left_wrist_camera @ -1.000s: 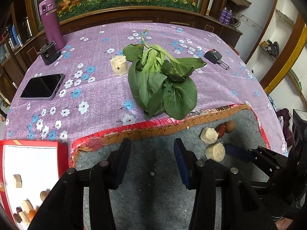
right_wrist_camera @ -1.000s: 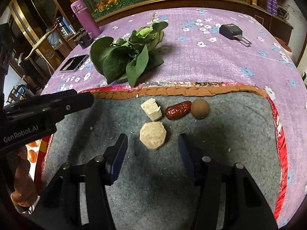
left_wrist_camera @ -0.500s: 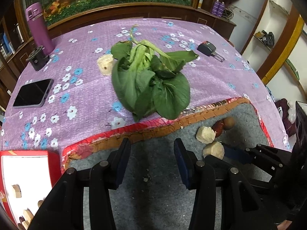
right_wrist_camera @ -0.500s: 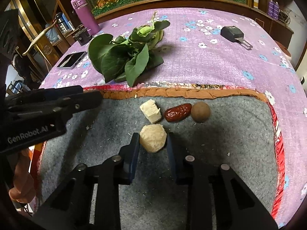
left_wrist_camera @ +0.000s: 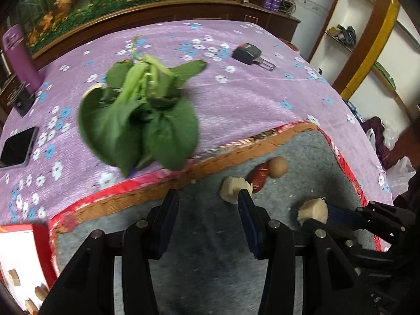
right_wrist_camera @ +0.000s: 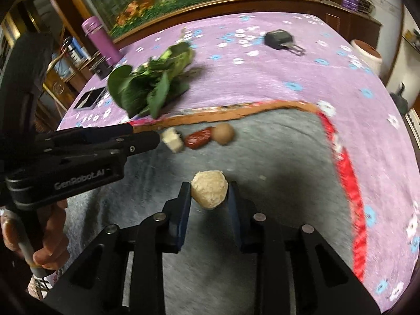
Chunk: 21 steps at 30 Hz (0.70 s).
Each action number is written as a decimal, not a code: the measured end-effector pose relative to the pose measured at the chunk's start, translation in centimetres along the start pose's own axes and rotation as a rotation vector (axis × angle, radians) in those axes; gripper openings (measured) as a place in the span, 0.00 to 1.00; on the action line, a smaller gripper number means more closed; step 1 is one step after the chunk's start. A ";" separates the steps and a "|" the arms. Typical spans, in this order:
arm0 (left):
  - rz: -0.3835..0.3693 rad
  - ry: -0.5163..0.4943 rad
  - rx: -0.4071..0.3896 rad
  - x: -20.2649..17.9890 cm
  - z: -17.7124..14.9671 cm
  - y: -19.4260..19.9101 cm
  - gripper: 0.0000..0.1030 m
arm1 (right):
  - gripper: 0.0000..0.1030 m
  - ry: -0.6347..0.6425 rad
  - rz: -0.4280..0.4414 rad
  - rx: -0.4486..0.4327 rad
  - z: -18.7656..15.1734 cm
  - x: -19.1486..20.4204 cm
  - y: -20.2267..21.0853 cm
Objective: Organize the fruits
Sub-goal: 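Grasp a beige block with the left tool while the right tool grasps the round beige ball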
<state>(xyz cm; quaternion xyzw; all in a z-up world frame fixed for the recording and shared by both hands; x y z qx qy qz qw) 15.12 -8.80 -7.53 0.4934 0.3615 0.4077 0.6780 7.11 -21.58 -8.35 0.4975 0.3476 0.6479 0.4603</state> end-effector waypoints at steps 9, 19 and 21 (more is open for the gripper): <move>-0.007 -0.062 0.015 -1.8 -0.3 -0.7 0.45 | 0.29 -0.045 0.040 -0.014 -0.3 -1.9 0.8; -0.002 -0.041 0.028 -2.5 0.4 -2.0 0.32 | 0.29 -0.059 0.057 -0.012 -0.5 -2.8 1.0; 0.001 -0.036 0.027 -2.5 0.5 -2.1 0.29 | 0.29 -0.062 0.058 -0.011 -0.5 -3.1 1.0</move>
Point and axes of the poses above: each gripper's, at about its wrist camera, not at the fingertips, and y roughly against the way its jaws point, x to its left, z to its top, the point moved 3 cm from there along -y, roughly the way its jaws point, and after that the axes turned 14 degrees about x, right-handed, at the moved point
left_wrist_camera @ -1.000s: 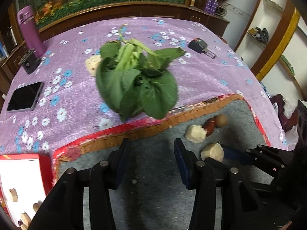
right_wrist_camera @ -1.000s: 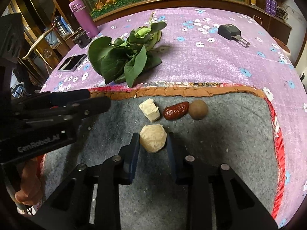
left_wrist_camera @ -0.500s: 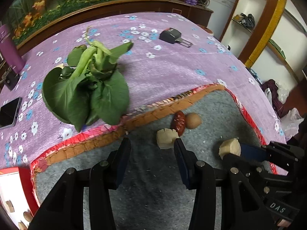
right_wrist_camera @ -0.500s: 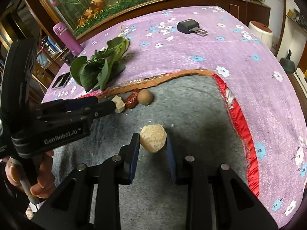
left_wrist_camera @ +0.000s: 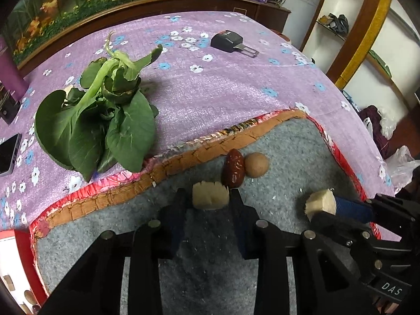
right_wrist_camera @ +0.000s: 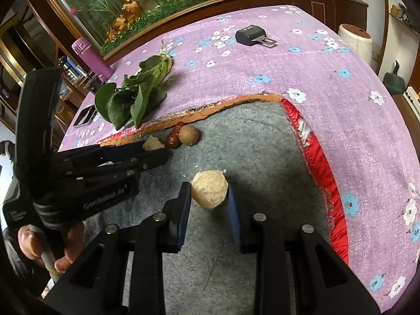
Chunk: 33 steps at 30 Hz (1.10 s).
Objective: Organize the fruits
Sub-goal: 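Grasp a beige block with the left tool while the right tool grasps the round beige ball, then carry the beige block and beige ball into the white tray and open both tools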
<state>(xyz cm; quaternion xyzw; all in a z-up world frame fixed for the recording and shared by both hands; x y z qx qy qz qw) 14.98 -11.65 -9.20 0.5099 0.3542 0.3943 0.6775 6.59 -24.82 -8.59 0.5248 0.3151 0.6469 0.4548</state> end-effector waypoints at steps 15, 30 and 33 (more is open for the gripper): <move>0.035 0.030 -0.045 0.2 -0.5 1.3 0.25 | 0.29 -0.003 0.011 -0.005 0.1 0.0 0.3; 0.108 0.321 -0.150 7.6 -6.9 8.7 0.25 | 0.29 0.201 0.046 0.022 1.0 9.6 -0.8; 0.131 0.388 -0.165 10.0 -8.9 10.0 0.25 | 0.29 0.268 0.066 0.033 1.0 13.5 -1.4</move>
Point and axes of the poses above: each gripper's, at about its wrist camera, not at the fingertips, and y roughly against the way its jaws point, x to its left, z to its top, the point moved 3 cm from there along -y, roughly the way its jaws point, and after that the axes turned 14 degrees about x, right-handed, at the moved point
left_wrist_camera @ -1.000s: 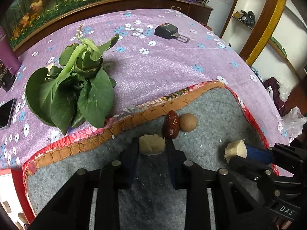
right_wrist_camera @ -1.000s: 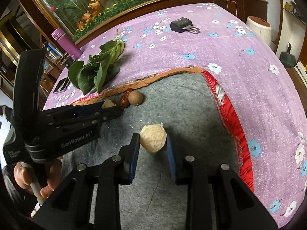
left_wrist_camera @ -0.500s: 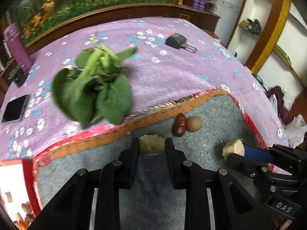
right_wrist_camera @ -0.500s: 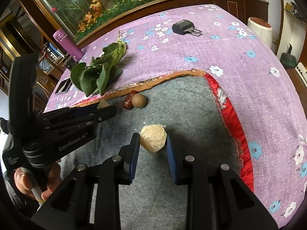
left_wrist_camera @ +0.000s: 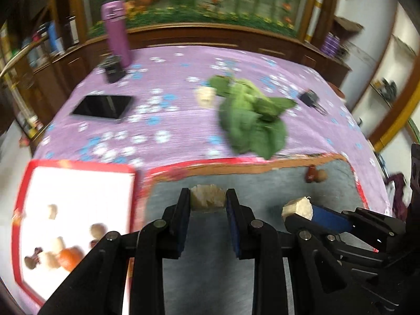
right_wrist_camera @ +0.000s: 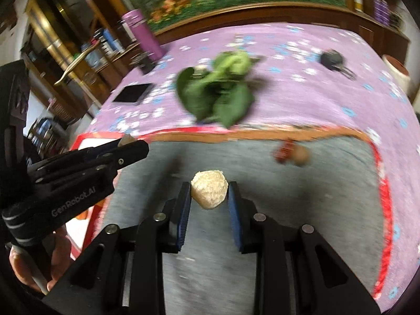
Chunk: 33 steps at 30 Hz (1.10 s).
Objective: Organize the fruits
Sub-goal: 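Carry the beige block and beige ball into the white tray and open both tools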
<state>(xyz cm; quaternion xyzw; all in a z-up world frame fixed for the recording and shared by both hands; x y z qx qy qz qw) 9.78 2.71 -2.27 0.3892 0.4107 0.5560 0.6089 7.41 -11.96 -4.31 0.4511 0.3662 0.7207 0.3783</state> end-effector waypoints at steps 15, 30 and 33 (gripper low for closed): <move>0.139 0.254 0.005 15.4 -5.3 2.5 0.25 | 0.30 0.268 0.069 0.096 1.5 16.7 -6.3; 0.178 0.315 0.063 21.0 -6.1 0.4 0.25 | 0.30 0.295 -0.001 0.155 3.9 20.2 -11.1; 0.180 0.313 0.070 21.3 -5.8 -0.2 0.25 | 0.30 0.278 -0.021 0.163 4.6 19.7 -11.9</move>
Point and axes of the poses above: each gripper's, at about its wrist camera, not at the fingertips, and y roughly against the way its jaws point, x to its left, z to its top, the point moved 3 cm from there along -y, roughly the way its jaws point, and after that the axes turned 14 degrees about x, right-handed, at the moved point
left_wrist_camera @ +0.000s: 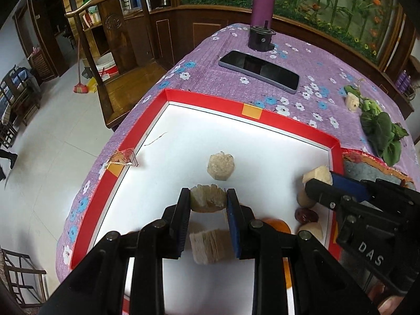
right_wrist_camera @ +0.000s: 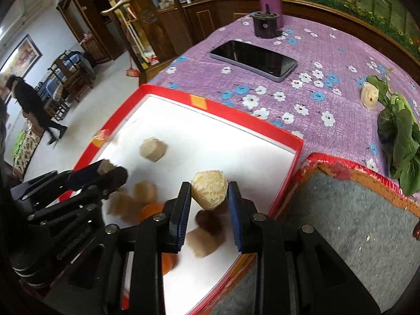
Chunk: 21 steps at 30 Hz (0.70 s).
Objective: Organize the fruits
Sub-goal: 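Carry the beige block and beige ball into the white tray and open both tools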
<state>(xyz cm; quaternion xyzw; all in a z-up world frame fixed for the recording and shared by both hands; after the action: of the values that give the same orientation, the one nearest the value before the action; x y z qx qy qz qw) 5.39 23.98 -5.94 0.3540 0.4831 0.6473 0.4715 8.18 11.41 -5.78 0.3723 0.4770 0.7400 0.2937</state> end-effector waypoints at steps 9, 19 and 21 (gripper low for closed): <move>0.000 -0.010 0.019 -0.6 0.9 -1.2 0.25 | 0.30 -0.037 -0.015 0.020 0.7 -1.1 -1.1; 0.007 0.000 0.048 -0.8 1.5 -2.6 0.25 | 0.30 -0.035 -0.021 0.020 1.1 -1.1 -1.3; 0.009 -0.001 0.050 -0.8 1.5 -2.8 0.25 | 0.30 -0.034 -0.022 0.020 1.0 -1.1 -1.3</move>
<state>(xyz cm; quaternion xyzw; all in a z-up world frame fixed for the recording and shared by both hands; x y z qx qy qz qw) 7.77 23.88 -8.18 0.3683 0.4974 0.6370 0.4596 9.72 11.54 -6.97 0.3825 0.4833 0.7255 0.3061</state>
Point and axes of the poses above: each gripper's, at about its wrist camera, not at the fingertips, and y roughly against the way its jaws point, x to its left, z to its top, the point moved 3 cm from there along -y, roughly the way its jaws point, and after that the axes turned 14 degrees about x, right-handed, at the moved point
